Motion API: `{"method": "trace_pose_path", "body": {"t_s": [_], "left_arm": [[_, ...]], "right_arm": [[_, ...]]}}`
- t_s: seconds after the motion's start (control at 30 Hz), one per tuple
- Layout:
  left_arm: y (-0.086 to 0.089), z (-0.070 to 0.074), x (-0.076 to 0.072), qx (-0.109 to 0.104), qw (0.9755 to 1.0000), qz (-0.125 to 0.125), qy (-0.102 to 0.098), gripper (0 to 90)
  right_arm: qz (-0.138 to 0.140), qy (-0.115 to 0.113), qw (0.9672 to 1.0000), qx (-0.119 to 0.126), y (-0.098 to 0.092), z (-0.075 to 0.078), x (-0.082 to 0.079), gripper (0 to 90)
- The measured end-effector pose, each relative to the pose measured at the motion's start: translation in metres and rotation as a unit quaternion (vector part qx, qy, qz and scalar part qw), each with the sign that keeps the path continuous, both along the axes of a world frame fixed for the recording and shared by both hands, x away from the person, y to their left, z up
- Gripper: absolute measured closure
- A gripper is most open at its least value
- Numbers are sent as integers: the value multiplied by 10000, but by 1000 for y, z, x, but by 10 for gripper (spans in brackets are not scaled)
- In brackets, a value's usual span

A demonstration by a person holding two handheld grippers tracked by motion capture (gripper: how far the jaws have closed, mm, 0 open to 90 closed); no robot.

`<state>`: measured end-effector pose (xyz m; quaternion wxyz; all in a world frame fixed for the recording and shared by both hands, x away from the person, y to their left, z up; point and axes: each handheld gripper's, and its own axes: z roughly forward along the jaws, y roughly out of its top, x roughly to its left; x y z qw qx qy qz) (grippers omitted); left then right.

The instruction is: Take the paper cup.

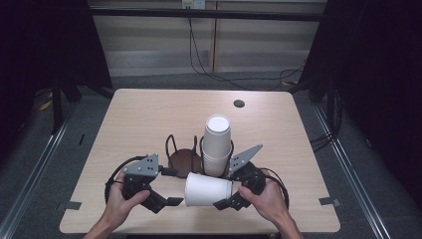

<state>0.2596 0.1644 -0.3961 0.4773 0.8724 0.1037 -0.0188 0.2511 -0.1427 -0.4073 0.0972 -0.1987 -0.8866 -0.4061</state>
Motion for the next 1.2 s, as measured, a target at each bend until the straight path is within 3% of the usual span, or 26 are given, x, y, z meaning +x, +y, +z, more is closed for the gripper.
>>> {"method": "trace_pose_path", "body": {"t_s": [0.33, 0.43, 0.63, 0.83, 0.97, 1.2], "left_arm": [[1, -11, 0, -105, 9999, 41, 99, 157], [2, -14, 1, -190, 9997, 114, 123, 157], [1, -17, -1, -363, 9991, 163, 118, 157], [-2, -17, -4, -593, 9980, 81, 225, 157], [-3, -14, -6, -757, 9969, 87, 207, 157], [-4, -12, -5, -954, 9953, 139, 127, 156]], "right_arm": [[-82, -227, 9985, 483, -10, 2, -1, 258], [-164, -323, 9968, 713, -16, 4, -2, 258], [-218, -194, 9941, 1045, -22, 3, 0, 257], [-131, -376, 9895, 1388, -20, 3, -2, 257], [-116, -441, 9891, 1400, -18, 4, -4, 257], [-25, -396, 9914, 1248, -10, 0, -3, 257]]}}
